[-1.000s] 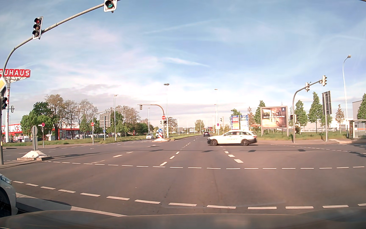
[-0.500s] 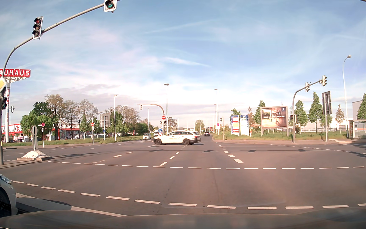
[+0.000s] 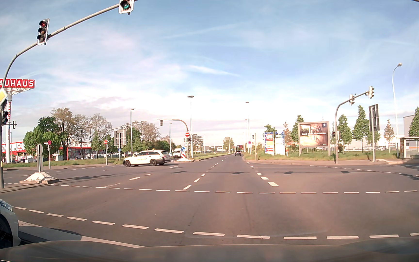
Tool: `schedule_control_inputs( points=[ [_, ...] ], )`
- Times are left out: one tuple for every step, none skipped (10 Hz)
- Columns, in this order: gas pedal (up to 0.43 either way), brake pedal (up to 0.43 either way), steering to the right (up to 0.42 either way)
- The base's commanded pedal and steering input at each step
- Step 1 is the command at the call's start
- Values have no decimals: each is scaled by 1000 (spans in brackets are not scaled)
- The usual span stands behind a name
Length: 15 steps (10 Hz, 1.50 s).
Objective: Follow the waypoints while adhering to traffic rules and regulations
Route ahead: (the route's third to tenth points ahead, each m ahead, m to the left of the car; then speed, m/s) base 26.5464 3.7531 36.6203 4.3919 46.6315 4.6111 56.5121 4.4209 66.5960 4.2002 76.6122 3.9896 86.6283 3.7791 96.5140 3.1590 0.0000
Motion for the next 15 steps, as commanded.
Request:
schedule_control_inputs(
  points=[
    [0, 104, -5],
    [0, 104, -6],
    [0, 98, -6],
    [0, 104, -6],
    [0, 98, -6],
    [0, 104, -6],
    [0, 104, -5],
    [0, 98, -6],
    [0, 98, -6],
    [0, 104, -6],
    [0, 104, -5],
    [0, 104, -6],
    [0, 104, -5],
    [0, 104, -5],
    [0, 104, -5]
  ],
)
